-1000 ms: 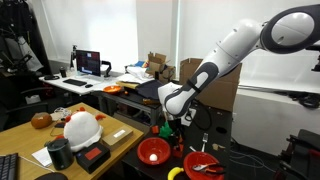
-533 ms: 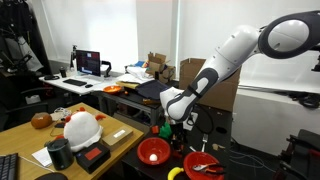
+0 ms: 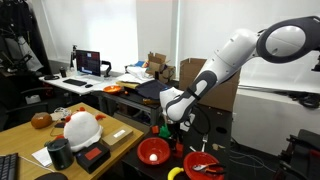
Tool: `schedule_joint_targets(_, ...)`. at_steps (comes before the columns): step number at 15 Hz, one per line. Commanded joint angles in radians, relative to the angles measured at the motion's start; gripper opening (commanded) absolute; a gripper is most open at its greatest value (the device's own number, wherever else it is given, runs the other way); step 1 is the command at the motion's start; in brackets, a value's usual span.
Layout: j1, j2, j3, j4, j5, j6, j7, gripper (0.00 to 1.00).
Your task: Put the orange block inside the bowl
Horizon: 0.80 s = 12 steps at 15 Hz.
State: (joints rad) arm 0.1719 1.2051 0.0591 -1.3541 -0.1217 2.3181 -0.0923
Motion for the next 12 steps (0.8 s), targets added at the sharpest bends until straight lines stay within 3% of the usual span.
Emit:
schedule_joint_targets(1, -0.001, 0.015, 0.004, 0.031, 0.008, 0.013, 0.013, 1.00)
schedule_joint_targets(10, -0.005, 0.022, 0.021, 0.030, 0.029, -0.005, 0.016, 1.00)
schedule_joint_targets(11, -0.007, 0.024, 0.023, 0.030, 0.035, -0.007, 0.017, 0.75)
schedule_joint_targets(12, -0.008, 0.026, 0.025, 0.030, 0.039, -0.004, 0.016, 0.74)
